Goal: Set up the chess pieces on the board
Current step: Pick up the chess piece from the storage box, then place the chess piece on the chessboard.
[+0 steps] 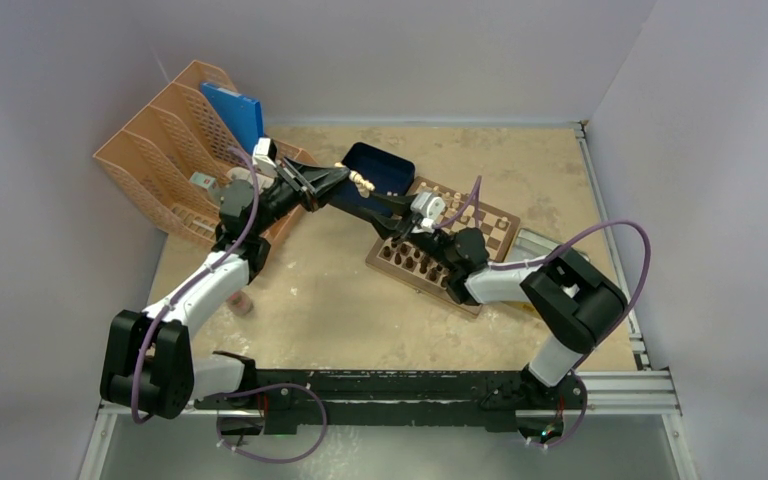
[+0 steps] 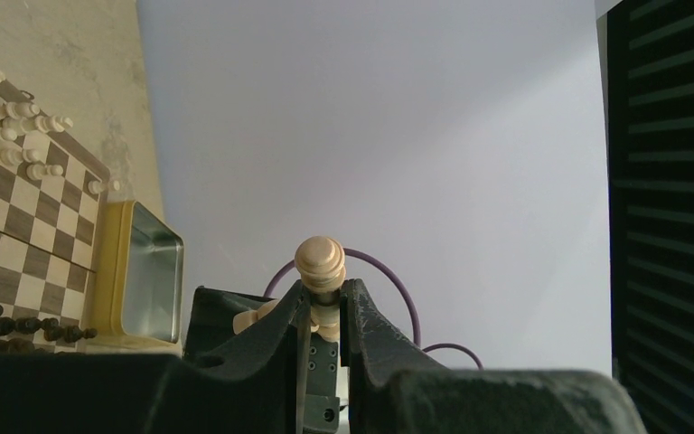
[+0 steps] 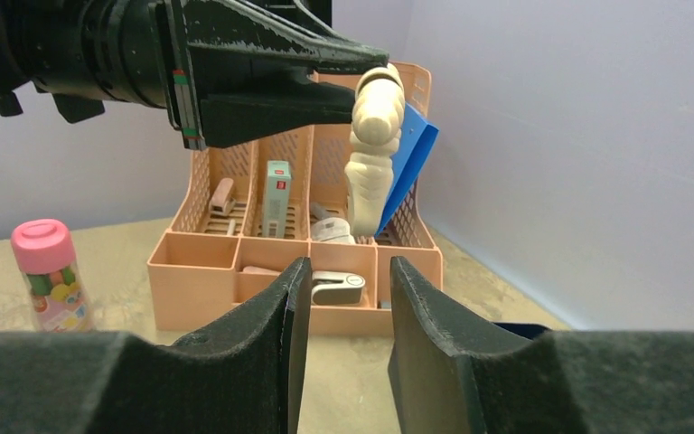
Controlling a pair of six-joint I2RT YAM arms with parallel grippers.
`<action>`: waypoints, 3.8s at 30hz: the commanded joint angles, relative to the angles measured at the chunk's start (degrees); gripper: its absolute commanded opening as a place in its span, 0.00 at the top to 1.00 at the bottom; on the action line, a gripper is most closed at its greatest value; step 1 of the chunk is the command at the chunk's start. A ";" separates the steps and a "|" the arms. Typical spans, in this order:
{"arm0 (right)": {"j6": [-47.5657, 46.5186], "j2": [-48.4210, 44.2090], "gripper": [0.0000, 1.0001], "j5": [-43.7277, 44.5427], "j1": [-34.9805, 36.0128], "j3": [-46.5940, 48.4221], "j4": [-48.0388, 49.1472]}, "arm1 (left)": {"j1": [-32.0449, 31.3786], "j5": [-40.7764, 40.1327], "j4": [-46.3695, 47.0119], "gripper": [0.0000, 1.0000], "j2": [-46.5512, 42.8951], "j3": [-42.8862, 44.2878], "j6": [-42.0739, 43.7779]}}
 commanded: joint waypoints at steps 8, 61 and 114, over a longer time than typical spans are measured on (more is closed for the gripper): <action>1.13 -0.84 0.60 1.88 1.13 3.57 37.69 | 0.38 -0.06 4.31 1.00 -0.18 -1.29 -1.97; 12.96 -24.96 1.00 26.93 -8.45 28.97 -87.40 | 3.80 0.30 -40.43 1.00 -23.75 7.05 61.96; 21.54 3.58 0.87 23.27 -17.43 42.92 -133.99 | -1.34 -5.77 -50.75 1.00 -33.93 1.44 78.89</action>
